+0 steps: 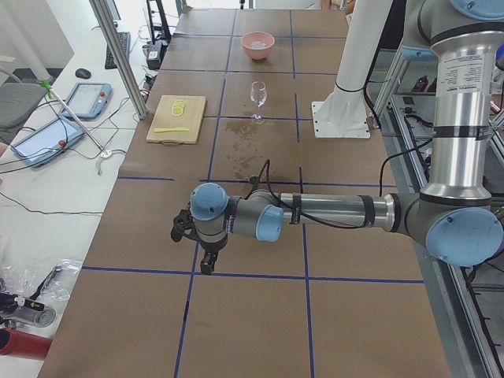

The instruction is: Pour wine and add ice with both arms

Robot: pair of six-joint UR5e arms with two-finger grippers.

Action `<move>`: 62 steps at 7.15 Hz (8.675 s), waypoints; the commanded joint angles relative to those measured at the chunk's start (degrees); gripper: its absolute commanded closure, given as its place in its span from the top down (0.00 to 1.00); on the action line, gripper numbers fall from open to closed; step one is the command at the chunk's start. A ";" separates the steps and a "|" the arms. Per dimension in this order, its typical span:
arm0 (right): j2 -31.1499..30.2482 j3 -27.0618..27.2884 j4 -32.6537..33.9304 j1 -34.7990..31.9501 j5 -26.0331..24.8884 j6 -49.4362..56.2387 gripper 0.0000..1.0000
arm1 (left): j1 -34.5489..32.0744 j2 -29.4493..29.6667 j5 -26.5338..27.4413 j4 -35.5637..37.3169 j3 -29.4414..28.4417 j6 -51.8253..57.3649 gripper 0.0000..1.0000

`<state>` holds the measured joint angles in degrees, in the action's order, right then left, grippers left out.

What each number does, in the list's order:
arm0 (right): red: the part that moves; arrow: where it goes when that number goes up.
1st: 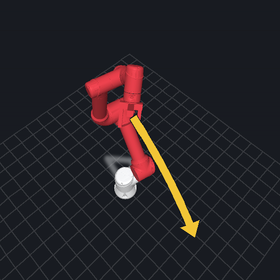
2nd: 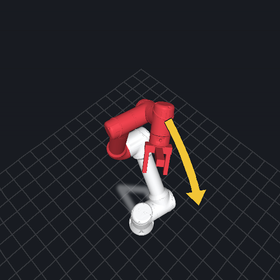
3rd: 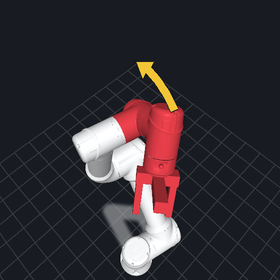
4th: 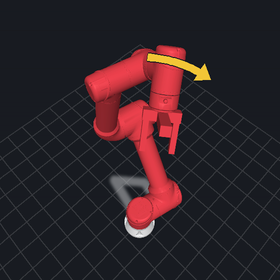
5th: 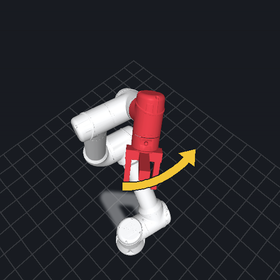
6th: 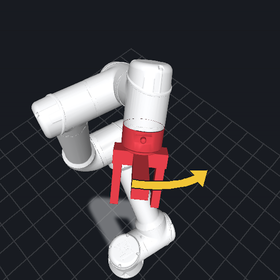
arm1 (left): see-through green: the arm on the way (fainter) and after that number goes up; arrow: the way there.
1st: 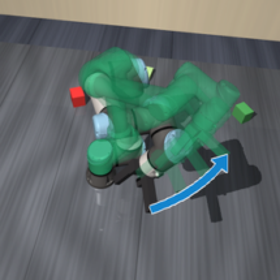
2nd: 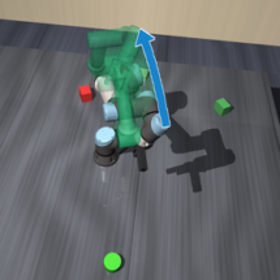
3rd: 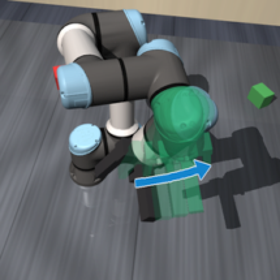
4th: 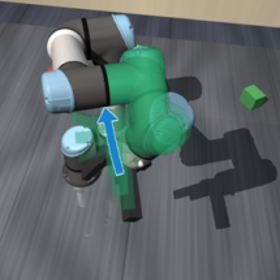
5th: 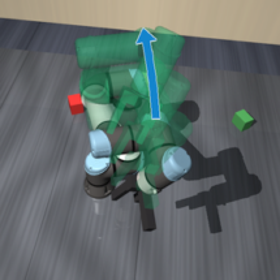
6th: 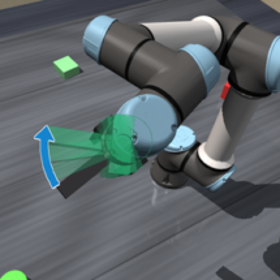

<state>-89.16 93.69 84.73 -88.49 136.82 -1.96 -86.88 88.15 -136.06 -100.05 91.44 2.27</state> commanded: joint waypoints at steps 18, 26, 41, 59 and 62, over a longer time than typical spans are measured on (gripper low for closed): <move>-1.81 2.55 -7.91 5.25 3.98 0.03 1.00 | 61.18 -21.96 68.42 -86.79 11.04 -52.19 1.00; -1.81 1.75 -7.91 5.34 3.98 0.12 1.00 | 83.09 -14.42 102.29 -87.16 1.12 -52.98 1.00; -1.46 1.84 -8.00 5.34 3.98 0.12 1.00 | 83.36 -2.89 113.38 -89.18 -12.96 -52.63 0.74; -1.81 1.84 -7.91 5.34 3.98 0.12 1.00 | 83.36 -2.45 114.70 -93.75 -10.94 -51.85 0.00; -1.81 1.75 -7.91 5.34 3.98 0.03 1.00 | 83.36 4.19 114.96 -93.66 -8.04 -41.22 0.00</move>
<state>-90.96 95.49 76.75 -83.14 140.80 -1.91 -3.49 88.36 -21.25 -193.78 82.56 -42.20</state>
